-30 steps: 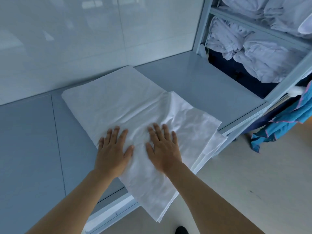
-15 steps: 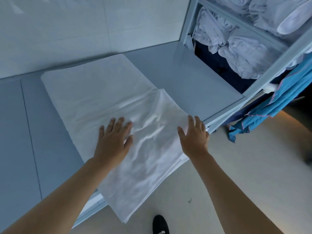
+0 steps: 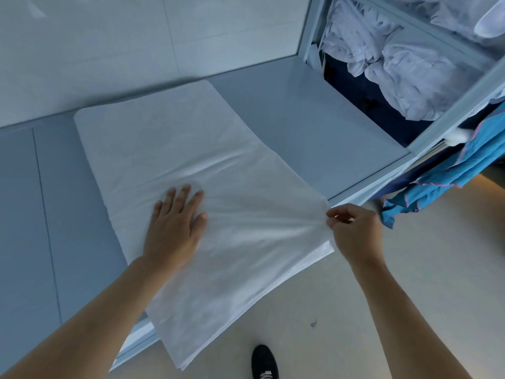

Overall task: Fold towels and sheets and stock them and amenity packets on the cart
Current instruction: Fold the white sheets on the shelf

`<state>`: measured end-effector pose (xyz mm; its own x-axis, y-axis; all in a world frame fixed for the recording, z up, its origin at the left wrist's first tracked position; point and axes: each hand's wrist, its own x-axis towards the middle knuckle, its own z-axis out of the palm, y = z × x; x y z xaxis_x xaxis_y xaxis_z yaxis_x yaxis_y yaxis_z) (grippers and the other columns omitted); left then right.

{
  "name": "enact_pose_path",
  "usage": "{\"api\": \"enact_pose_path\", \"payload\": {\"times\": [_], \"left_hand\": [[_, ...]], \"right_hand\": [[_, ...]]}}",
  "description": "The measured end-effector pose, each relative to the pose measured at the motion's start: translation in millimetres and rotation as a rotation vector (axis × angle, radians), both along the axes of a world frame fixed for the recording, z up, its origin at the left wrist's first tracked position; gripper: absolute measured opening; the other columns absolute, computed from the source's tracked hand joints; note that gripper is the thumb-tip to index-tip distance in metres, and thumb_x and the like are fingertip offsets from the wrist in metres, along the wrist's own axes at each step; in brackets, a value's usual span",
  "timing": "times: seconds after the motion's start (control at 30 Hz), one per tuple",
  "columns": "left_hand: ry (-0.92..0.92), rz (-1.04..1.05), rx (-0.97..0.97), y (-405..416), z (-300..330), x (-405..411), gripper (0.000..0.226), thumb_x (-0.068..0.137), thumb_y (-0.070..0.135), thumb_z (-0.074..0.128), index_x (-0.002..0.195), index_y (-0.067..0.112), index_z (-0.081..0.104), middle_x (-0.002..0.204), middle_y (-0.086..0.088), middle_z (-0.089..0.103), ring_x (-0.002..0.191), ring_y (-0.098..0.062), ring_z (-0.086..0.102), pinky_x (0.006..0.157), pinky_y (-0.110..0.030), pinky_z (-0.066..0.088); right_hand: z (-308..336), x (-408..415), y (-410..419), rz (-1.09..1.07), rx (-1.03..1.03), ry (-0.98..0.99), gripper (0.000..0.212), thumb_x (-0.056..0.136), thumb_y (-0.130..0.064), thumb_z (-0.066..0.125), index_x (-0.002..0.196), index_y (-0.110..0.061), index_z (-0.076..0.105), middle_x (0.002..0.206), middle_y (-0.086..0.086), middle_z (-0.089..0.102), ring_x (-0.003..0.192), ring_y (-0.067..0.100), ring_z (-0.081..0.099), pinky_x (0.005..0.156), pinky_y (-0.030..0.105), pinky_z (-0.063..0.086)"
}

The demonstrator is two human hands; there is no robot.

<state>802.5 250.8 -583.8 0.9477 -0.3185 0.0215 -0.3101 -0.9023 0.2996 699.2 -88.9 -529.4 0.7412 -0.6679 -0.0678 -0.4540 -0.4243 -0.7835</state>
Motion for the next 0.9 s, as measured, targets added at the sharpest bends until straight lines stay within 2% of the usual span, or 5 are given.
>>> {"api": "enact_pose_path", "payload": {"times": [0.2, 0.37, 0.5, 0.63, 0.9], "left_hand": [[0.022, 0.017, 0.047, -0.7, -2.2, 8.8, 0.061, 0.104, 0.052, 0.025, 0.162, 0.034, 0.026, 0.172, 0.001, 0.017, 0.158, -0.028, 0.013, 0.126, -0.049, 0.015], [0.020, -0.036, 0.072, 5.1, 2.4, 6.2, 0.068, 0.099, 0.058, 0.019, 0.162, 0.035, 0.026, 0.171, 0.003, 0.019, 0.158, -0.027, 0.014, 0.126, -0.047, 0.016], [0.028, -0.056, 0.102, 7.5, 3.4, 2.1, 0.067, 0.099, 0.058, 0.021, 0.163, 0.036, 0.023, 0.172, 0.005, 0.015, 0.159, -0.024, 0.010, 0.127, -0.045, 0.013], [0.021, -0.082, 0.112, 15.5, 2.2, -8.0, 0.065, 0.102, 0.057, 0.022, 0.163, 0.036, 0.019, 0.172, 0.007, 0.012, 0.160, -0.021, 0.006, 0.128, -0.044, 0.011], [0.012, -0.104, -0.018, 50.6, 1.2, -56.7, 0.071, 0.102, 0.053, 0.036, 0.164, 0.023, 0.020, 0.171, 0.006, 0.020, 0.158, -0.014, 0.014, 0.127, -0.041, 0.018]], "right_hand": [[-5.6, -42.0, -9.0, 0.037, 0.032, 0.164, 0.035, 0.078, 0.005, 0.072, 0.066, -0.027, 0.078, 0.063, -0.010, 0.071, 0.054, 0.008, 0.061, 0.047, 0.018, 0.047], [-23.2, -36.8, 9.8, 0.214, -0.262, 0.414, 0.026, 0.083, 0.002, 0.064, 0.084, -0.019, 0.078, 0.091, 0.005, 0.072, 0.080, 0.027, 0.066, 0.077, 0.040, 0.059], [-15.7, 8.3, 42.8, 0.297, -0.615, 0.135, 0.029, 0.086, -0.009, 0.069, 0.114, -0.016, 0.072, 0.129, 0.006, 0.056, 0.115, 0.033, 0.056, 0.094, 0.049, 0.047], [-13.7, 82.7, 118.0, 0.826, -0.518, -0.023, 0.052, 0.103, -0.039, 0.052, 0.152, -0.021, 0.048, 0.167, 0.001, 0.030, 0.153, 0.028, 0.027, 0.118, 0.049, 0.027], [-52.6, 159.8, 137.3, 1.080, -0.678, 0.123, 0.069, 0.105, -0.060, 0.031, 0.165, -0.030, 0.015, 0.173, -0.008, 0.005, 0.159, 0.015, 0.002, 0.128, 0.038, 0.006]]}}
